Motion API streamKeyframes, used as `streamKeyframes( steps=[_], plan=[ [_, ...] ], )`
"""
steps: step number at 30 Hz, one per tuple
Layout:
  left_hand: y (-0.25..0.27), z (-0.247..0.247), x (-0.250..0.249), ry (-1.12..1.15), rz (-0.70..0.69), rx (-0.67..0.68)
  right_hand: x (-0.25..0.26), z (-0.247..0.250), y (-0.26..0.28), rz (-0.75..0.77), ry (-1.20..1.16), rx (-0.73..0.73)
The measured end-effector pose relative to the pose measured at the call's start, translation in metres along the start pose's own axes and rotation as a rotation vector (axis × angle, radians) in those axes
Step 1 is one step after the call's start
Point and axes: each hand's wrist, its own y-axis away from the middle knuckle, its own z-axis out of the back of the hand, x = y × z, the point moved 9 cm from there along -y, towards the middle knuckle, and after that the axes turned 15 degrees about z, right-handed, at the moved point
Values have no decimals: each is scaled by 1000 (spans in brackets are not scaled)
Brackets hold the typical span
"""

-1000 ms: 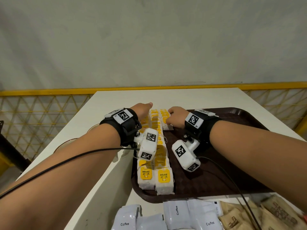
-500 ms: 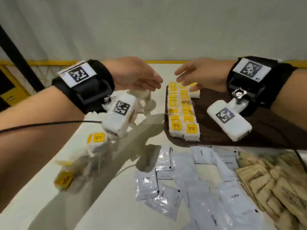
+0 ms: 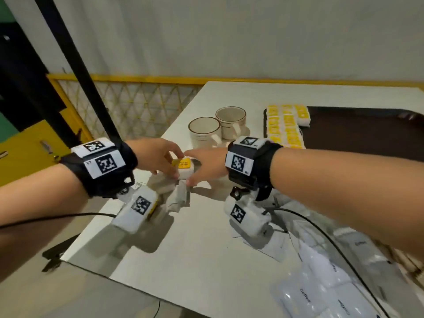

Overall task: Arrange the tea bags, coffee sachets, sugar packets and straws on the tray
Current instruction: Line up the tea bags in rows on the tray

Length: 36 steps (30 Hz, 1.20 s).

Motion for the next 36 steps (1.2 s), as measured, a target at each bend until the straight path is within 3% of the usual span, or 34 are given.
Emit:
streamKeyframes(
  steps=[2, 6, 9, 12, 14, 18, 21, 26, 28, 32, 36],
  plan=[
    [-5, -2, -3, 80, -16, -2, 1, -4, -7, 4, -63, -23],
    [-4, 4, -1, 242, -19, 10, -5, -1, -11, -69, 138, -19],
    [6, 20, 7, 103, -28, -28, -6, 0, -13, -57, 234, -3],
    [21, 3, 24, -110, 26, 129, -9, -1, -9, -35, 276, -15],
    [25, -15, 30, -134, 40, 216, -8, 1, -6, -16, 267, -39],
    [17, -17, 24, -38, 2, 96, -12, 22, 11, -65, 211, -117],
    [13, -12, 19, 61, -17, 82, -21, 46, 41, -107, -20, -288],
    [26, 28, -9, 180, -123, -113, -36, 56, 106, -97, -928, -542],
    [34, 37, -30, 341, -184, -128, -42, 53, 134, -100, -1142, -582],
    [43, 22, -92, 706, -312, 49, -59, 45, 181, -104, -1388, -741],
    [46, -7, -161, 816, -387, 163, -76, 32, 212, -131, -1475, -901]
  ],
)
